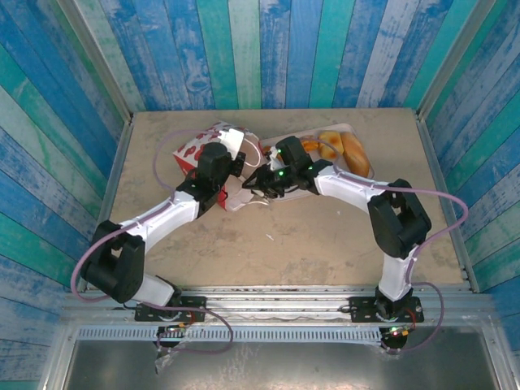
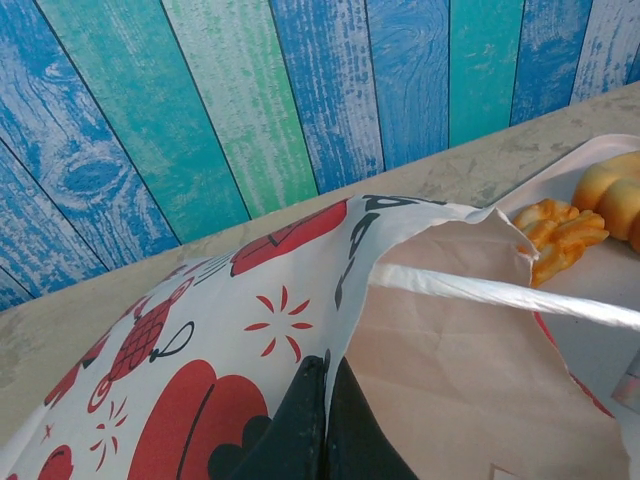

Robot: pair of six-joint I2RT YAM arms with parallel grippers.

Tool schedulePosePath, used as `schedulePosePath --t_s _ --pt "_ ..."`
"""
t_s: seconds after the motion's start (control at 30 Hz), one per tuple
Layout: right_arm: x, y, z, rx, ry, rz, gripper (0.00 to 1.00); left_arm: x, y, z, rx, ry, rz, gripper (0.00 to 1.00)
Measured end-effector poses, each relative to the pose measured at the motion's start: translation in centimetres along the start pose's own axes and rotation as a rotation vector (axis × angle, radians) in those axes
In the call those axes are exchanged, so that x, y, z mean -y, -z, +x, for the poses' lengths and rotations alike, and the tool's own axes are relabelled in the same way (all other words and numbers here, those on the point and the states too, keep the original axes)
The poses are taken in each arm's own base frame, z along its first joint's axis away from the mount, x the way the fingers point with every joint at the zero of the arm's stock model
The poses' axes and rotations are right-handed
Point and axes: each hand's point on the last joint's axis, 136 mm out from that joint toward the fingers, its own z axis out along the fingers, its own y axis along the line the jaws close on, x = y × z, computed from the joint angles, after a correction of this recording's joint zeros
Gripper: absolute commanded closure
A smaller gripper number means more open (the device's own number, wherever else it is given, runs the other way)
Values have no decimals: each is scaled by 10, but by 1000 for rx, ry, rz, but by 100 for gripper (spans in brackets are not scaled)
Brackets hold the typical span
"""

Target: Take the fake bread out of the paper bag

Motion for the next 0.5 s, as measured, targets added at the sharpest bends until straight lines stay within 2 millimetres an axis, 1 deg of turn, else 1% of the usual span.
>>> schedulePosePath --t_s 0.3,0.4,0.5 --pt "-8 2 1 -12 47 18 54 2 3 -4 12 -18 17 100" --pt "-7 1 2 -19 52 26 54 3 3 -4 10 -21 21 100" --pt "-3 -5 3 -27 50 40 53 5 3 -3 8 -21 32 100"
